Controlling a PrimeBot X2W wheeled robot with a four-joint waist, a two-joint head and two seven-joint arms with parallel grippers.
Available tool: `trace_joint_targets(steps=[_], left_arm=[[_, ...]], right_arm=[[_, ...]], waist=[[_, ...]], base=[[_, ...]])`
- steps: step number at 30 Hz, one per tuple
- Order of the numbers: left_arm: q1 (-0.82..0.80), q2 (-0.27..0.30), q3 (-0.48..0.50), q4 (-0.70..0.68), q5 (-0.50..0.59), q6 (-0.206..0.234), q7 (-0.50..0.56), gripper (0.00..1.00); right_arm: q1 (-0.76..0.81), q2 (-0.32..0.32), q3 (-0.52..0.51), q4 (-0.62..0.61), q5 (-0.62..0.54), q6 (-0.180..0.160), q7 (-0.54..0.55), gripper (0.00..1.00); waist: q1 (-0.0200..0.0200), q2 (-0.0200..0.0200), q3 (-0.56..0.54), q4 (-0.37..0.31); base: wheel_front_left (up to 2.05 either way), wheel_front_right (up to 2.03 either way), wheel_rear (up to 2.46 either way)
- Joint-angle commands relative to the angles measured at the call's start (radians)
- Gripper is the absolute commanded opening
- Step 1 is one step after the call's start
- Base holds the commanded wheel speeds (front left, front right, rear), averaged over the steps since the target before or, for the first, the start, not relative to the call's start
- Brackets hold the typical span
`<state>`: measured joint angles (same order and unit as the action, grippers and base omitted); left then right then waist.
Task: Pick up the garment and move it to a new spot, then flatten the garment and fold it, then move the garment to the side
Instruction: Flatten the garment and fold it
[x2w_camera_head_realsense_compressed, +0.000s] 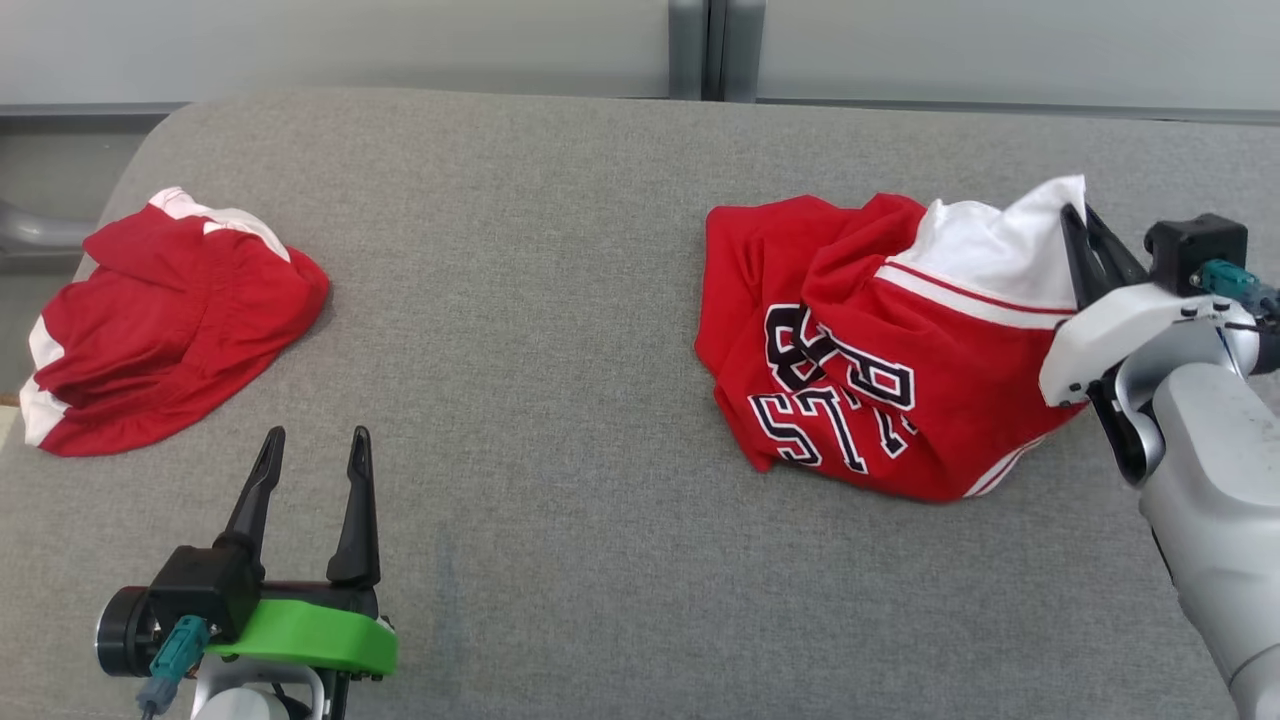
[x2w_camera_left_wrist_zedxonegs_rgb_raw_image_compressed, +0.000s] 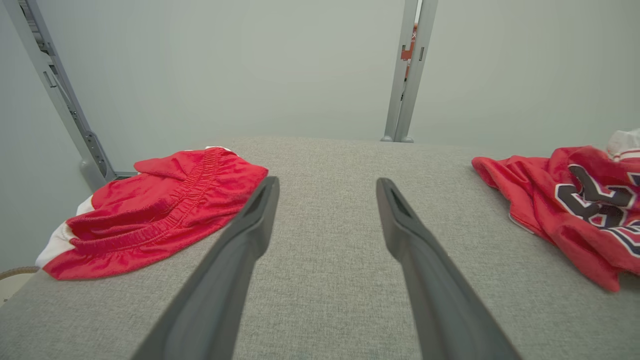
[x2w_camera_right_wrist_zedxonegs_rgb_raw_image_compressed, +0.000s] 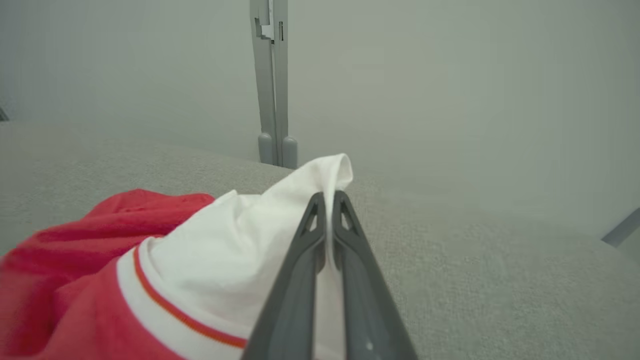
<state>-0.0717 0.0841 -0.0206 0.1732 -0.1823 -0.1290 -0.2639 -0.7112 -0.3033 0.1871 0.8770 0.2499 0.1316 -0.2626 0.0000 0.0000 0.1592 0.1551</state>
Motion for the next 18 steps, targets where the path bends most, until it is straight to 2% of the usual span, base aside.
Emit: trace_joint_targets(steps=[1,9,13,18], left_arm=[[0.008,-0.001,0.005,-0.004,0.006,-0.002,-0.001,1.00],[0.021,0.000,0.006,0.001,0.007,-0.002,-0.001,1.00],[0.036,0.004,0.009,-0.004,0.007,-0.002,-0.001,1.00],[0.049,0.002,0.008,-0.010,0.007,-0.002,-0.001,1.00]], right_arm=[[-0.014,0.004,0.012,-0.041,-0.012,-0.002,-0.003,0.00],[0.022,0.086,0.137,-0.285,-0.042,-0.002,-0.003,0.00],[0.073,0.134,0.272,-0.397,-0.027,-0.002,-0.003,0.00],[0.171,0.156,0.445,-0.470,-0.003,-0.002,-0.003,0.00]], waist=[[0.0000,0.0000,-0.018,-0.005],[0.0000,0.0000,-0.060,-0.005],[0.0000,0.0000,-0.077,0.003],[0.0000,0.0000,-0.086,0.015]], base=[[0.00,0.00,0.00],[0.00,0.00,0.00],[0.00,0.00,0.00],[0.00,0.00,0.00]])
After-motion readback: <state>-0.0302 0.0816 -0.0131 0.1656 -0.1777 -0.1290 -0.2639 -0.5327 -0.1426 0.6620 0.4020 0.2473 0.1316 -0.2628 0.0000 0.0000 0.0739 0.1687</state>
